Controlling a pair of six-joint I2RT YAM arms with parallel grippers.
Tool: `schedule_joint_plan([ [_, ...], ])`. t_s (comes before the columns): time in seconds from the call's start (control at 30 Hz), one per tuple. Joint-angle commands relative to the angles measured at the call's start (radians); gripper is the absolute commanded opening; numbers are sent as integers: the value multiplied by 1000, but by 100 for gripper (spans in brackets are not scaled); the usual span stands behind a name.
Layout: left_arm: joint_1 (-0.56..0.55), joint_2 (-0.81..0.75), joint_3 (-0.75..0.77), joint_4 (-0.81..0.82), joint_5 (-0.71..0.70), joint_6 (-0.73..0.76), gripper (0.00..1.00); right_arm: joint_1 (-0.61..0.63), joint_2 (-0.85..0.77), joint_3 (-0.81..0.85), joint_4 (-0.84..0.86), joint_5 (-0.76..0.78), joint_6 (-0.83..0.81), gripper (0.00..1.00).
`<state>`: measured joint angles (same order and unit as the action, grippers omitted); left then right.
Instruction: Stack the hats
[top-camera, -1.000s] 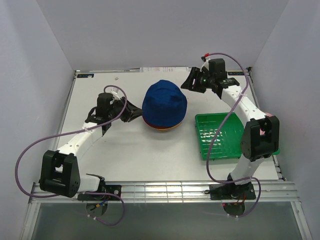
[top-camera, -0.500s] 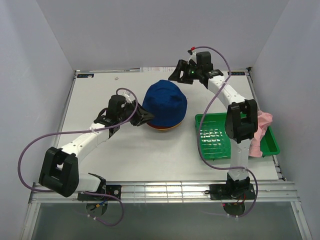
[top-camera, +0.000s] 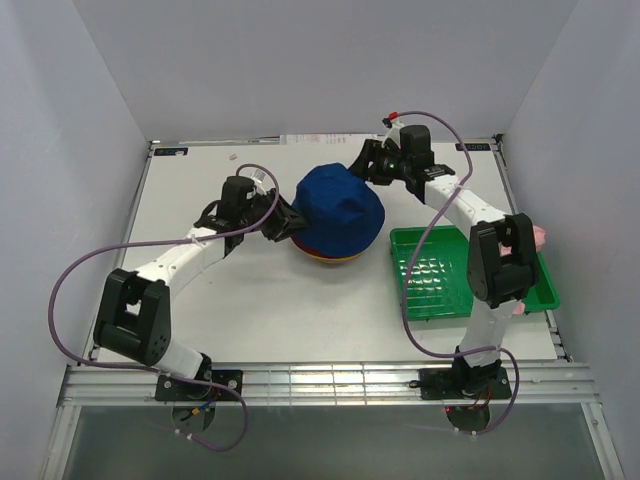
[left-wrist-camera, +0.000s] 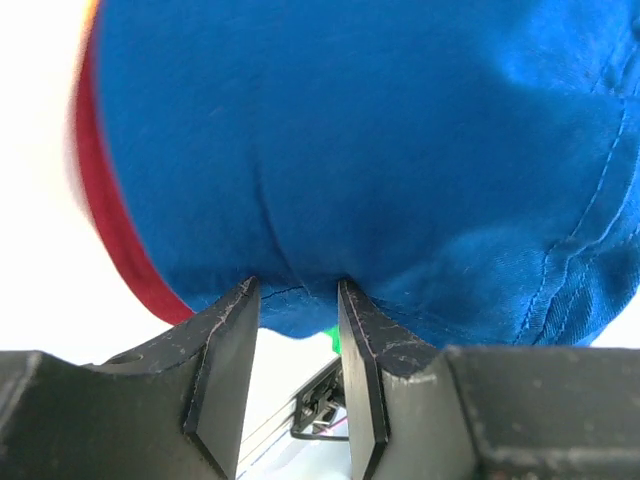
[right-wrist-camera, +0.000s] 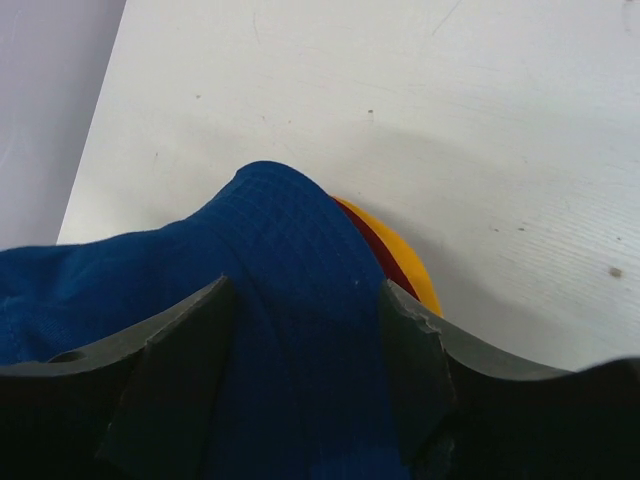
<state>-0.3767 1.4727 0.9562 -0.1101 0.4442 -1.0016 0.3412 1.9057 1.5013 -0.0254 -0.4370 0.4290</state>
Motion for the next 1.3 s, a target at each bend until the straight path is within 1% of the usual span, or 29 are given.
schedule_joint_plan([
  [0.0, 56, 26, 68, 1, -29, 26, 47, 21, -97, -87, 12, -32, -32, 66],
  [0.03, 65, 31, 85, -3, -22, 29, 48, 21, -114, -129, 13, -31, -23, 65],
  [0.07, 82, 38, 91, -2, -16, 35, 48, 21, -129, -151, 47, -29, -16, 65],
  [0.13, 96, 63, 108, -8, -9, 41, 48, 22, -166, -190, 62, -32, -9, 65],
  [0.27, 117, 124, 185, -26, 17, 66, 48, 30, -215, -281, 87, -39, 14, 64],
  [0.37, 134, 158, 222, -42, 27, 83, 48, 48, -250, -323, 93, -22, 31, 63],
  [0.47, 151, 152, 245, -60, 40, 103, 50, 48, -266, -332, 70, 9, 31, 64],
  [0.5, 163, 141, 242, -69, 39, 106, 50, 45, -267, -319, 38, 21, 24, 64],
  [0.57, 180, 118, 233, -80, 39, 124, 51, 36, -263, -302, 27, 26, 22, 64],
  [0.63, 209, 80, 210, -99, 33, 135, 52, 24, -252, -270, -36, 30, 33, 64],
  [0.7, 237, 48, 197, -123, 33, 149, 53, 12, -238, -253, -48, 14, 46, 64],
  [0.83, 259, -1, 139, -143, 56, 161, 53, 4, -226, -230, -67, 0, 65, 64],
  [0.97, 263, -31, 75, -111, 93, 141, 54, 2, -217, -227, -64, -25, 76, 64],
  [1.07, 262, -38, 17, -41, 132, 106, 54, 1, -215, -234, -62, -29, 83, 64],
  [1.27, 262, -28, -31, 18, 168, 70, 56, -16, -218, -243, -61, -40, 99, 64],
])
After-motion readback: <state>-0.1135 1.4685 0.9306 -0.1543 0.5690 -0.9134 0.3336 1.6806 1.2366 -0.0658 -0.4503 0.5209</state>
